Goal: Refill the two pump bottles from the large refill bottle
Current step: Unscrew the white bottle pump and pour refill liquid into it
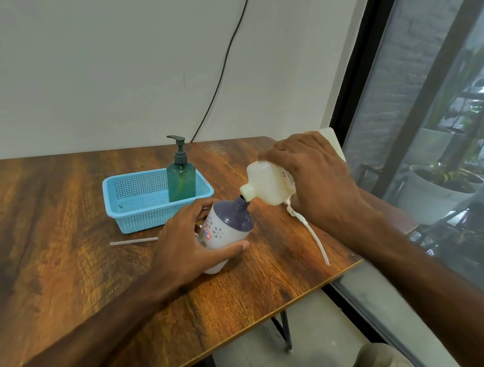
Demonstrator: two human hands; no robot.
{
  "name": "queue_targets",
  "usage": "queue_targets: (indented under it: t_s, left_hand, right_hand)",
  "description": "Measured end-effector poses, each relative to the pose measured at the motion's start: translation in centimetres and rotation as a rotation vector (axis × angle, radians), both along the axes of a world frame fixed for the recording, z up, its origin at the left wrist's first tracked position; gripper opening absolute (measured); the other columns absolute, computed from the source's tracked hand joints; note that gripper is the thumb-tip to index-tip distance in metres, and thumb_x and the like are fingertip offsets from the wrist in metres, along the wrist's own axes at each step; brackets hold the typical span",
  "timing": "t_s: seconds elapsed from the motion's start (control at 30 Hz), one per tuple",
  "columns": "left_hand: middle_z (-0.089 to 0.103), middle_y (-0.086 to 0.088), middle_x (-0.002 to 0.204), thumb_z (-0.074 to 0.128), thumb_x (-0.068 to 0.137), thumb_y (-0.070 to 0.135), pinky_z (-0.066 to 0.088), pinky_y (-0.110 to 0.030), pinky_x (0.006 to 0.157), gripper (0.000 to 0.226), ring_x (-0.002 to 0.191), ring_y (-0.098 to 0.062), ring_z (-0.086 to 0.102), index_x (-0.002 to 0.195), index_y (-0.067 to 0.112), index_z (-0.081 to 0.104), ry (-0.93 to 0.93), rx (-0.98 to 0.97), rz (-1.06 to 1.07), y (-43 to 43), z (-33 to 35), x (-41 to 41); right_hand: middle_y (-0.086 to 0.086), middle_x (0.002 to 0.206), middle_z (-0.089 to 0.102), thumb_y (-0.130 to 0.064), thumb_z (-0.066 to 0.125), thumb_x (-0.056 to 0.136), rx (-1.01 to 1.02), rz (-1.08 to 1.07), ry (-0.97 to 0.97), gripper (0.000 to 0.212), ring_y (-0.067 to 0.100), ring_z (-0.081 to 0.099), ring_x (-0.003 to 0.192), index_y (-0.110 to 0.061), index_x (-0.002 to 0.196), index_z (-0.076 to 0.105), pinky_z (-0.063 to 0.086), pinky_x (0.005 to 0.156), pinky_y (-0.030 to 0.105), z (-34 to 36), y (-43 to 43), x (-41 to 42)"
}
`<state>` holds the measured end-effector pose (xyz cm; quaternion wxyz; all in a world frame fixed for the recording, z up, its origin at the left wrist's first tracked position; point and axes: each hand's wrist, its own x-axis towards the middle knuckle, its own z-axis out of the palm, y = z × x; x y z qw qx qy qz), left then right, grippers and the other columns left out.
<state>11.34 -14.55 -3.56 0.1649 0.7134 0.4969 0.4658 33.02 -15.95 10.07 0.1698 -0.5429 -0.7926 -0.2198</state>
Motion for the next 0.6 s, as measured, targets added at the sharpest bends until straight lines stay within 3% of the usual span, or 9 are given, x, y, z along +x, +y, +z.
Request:
queue_targets:
  t_s: [0.17,0.37,0.6]
  left_hand:
    - [0.052,0.047,0.11,0.084,0.055,0.08,0.047,-0.014,0.085,0.071,0.106,0.025,0.051,0.114,0.065,0.048,-0.01,0.016,-0.008,0.0,0.0,-0.1]
    - [0.051,0.046,0.11,0.086,0.055,0.076,0.045,-0.012,0.082,0.07,0.107,0.028,0.049,0.112,0.065,0.047,-0.014,0.024,-0.013,0.1,-0.1,-0.1]
    - [0.052,0.045,0.113,0.085,0.053,0.079,0.05,-0.018,0.087,0.076,0.107,0.024,0.052,0.117,0.059,0.048,-0.023,0.014,-0.004,0.2,-0.2,-0.2]
  right_hand:
    - [0.002,0.136,0.059,-0.021,0.089,0.068,0.017,0.003,-0.036,0.077,0.028,0.047,0.131,-0.03,0.137,0.055,0.029,0.113,0.048,0.0,0.2,-0.1]
    - [0.002,0.131,0.062,-0.022,0.09,0.067,0.035,0.011,-0.071,0.073,0.028,0.051,0.127,-0.029,0.133,0.058,0.032,0.112,0.049,0.3,0.3,-0.3]
    - [0.001,0.138,0.058,-0.022,0.088,0.072,0.033,0.003,-0.14,0.073,0.027,0.045,0.132,-0.031,0.136,0.055,0.025,0.115,0.045,1.2,-0.1,-1.0]
